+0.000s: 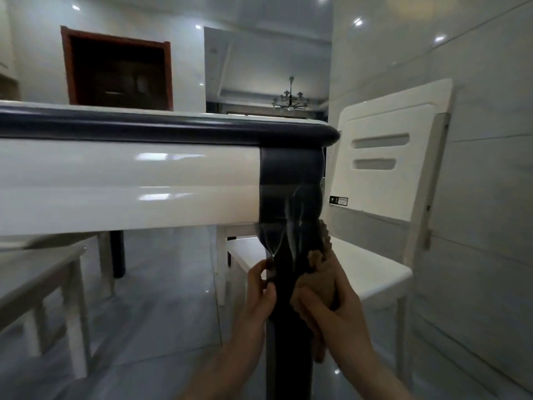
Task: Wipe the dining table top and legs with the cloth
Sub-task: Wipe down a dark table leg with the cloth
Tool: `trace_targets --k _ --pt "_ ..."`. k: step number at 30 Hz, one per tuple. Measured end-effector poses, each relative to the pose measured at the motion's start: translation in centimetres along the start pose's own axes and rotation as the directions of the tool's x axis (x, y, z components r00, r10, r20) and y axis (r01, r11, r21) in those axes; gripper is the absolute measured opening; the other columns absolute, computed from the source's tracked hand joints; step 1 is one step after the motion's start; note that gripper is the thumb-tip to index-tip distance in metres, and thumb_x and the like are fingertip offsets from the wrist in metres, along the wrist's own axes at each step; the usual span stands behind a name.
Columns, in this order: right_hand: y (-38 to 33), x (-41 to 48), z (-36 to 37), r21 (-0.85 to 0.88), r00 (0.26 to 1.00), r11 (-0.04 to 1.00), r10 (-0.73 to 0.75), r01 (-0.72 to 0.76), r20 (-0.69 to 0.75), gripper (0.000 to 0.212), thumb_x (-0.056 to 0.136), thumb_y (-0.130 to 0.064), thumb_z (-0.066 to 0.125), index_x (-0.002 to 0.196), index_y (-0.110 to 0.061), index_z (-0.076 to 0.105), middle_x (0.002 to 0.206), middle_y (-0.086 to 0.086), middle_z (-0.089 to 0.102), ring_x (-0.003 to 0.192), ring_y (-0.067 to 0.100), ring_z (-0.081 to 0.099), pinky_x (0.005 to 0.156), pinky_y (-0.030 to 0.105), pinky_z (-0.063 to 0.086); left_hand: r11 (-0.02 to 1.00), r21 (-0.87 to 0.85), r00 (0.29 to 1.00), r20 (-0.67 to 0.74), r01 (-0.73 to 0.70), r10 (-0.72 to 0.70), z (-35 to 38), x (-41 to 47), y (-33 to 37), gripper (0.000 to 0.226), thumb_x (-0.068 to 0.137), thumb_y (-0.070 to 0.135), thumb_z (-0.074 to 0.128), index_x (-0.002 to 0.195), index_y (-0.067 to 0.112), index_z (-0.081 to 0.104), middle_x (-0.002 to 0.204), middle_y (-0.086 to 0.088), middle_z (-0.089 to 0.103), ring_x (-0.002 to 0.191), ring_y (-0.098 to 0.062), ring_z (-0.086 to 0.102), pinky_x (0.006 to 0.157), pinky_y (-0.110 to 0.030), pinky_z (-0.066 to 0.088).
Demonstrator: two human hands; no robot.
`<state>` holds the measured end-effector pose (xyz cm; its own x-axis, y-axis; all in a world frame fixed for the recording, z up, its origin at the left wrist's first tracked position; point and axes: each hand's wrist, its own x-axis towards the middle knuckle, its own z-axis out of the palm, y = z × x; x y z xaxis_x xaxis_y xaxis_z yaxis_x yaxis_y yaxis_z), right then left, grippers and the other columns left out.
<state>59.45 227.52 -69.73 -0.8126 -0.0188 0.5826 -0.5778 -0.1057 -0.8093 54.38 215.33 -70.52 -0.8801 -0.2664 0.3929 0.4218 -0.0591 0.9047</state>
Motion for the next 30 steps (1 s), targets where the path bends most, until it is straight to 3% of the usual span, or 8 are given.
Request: trace_targets --k 4,11,17,20,23,26,28,30 --pt "-0.1 -0.4 0.7 -0.08 0.999 0.996 -0.045 0.047 0.028 0.09 0.077 0.01 0.071 0.14 -0.042 0.034 0.117 -0.035 0.06 0.108 -0.011 0.059 0.076 0.008 0.049 0.995 0.046 0.995 0.045 -0.088 0.086 0.1 -0.6 0.7 0.014 0.097 0.001 0.034 0.099 0.012 0.041 0.086 0.01 0.052 0.068 0.0 0.062 0.052 -0.002 0.042" --pt "-3.8 4.3 2.4 0.11 0.971 0.974 -0.18 0.198 -0.154 0.028 0.094 -0.02 0.059 0.119 -0.031 0.059 0.102 -0.013 0.073 0.097 0.003 0.067 0.08 0.018 0.053 0.999 -0.013 0.996 0.087 -0.03 0.031 -0.1 -0.5 -0.4 0.012 0.098 0.008 0.037 0.099 0.018 0.045 0.086 0.007 0.058 0.061 0.011 0.063 0.053 -0.005 0.045" --pt "2.4 0.1 3.0 -0.19 0.928 0.926 -0.353 0.328 -0.12 0.079 0.088 -0.015 0.063 0.151 -0.036 0.021 0.151 -0.02 0.037 0.139 0.007 0.038 0.11 0.038 0.039 0.999 0.037 0.999 0.049 -0.014 0.012 0.2 -0.4 0.6 0.015 0.095 0.001 0.041 0.09 0.014 0.047 0.075 0.009 0.057 0.063 -0.006 0.063 0.049 -0.004 0.043" --pt "4.6 -1.3 2.2 -0.236 0.938 0.916 -0.344 0.325 -0.047 0.087 0.086 -0.018 0.062 0.153 -0.038 0.01 0.159 -0.013 0.023 0.145 0.013 0.028 0.114 0.041 0.035 0.997 -0.01 0.989 0.127 -0.077 0.078 -0.2 -0.9 0.7 0.02 0.095 -0.005 0.036 0.111 0.004 0.044 0.086 0.015 0.044 0.073 0.002 0.055 0.054 0.005 0.036" --pt "1.3 1.4 2.9 -0.322 0.941 0.906 -0.322 0.275 -0.105 0.084 0.083 -0.05 0.06 0.151 -0.041 0.012 0.15 -0.015 0.039 0.134 0.009 0.045 0.106 0.043 0.045 0.991 -0.091 0.983 0.147 -0.093 0.106 0.3 -1.2 1.5 0.059 0.09 0.049 0.047 0.122 0.0 0.041 0.095 0.016 0.044 0.067 0.021 0.05 0.057 0.006 0.037" --pt "-3.5 5.4 4.0 -0.351 0.898 0.869 -0.418 0.349 -0.141 0.079 0.082 -0.06 0.061 0.148 -0.035 0.024 0.134 -0.011 0.054 0.117 0.008 0.057 0.095 0.037 0.051 0.987 -0.082 0.991 -0.003 -0.137 0.137 0.6 -0.6 0.8 0.125 0.022 0.1 0.042 0.105 0.007 0.038 0.09 0.016 0.043 0.068 0.027 0.052 0.06 0.005 0.038" --pt "-5.1 7.2 4.1 -0.323 0.868 0.873 -0.445 0.365 -0.221 0.058 0.085 -0.06 0.059 0.136 -0.039 0.041 0.118 -0.018 0.062 0.104 -0.002 0.061 0.088 0.025 0.05 0.988 -0.041 0.989 -0.022 -0.149 0.148 0.7 0.1 0.5 0.115 0.021 0.099 0.044 0.093 0.009 0.043 0.084 0.012 0.048 0.061 0.025 0.055 0.055 0.004 0.039" --pt "-4.9 7.3 4.1 -0.24 0.867 0.909 -0.403 0.341 -0.292 0.043 0.089 -0.056 0.056 0.129 -0.044 0.048 0.112 -0.023 0.065 0.102 -0.007 0.061 0.089 0.023 0.048 0.997 -0.036 0.997 0.018 -0.073 0.073 0.6 0.2 0.3 0.067 0.06 0.075 0.062 0.08 0.013 0.046 0.075 0.0 0.056 0.049 0.012 0.059 0.046 -0.002 0.04"
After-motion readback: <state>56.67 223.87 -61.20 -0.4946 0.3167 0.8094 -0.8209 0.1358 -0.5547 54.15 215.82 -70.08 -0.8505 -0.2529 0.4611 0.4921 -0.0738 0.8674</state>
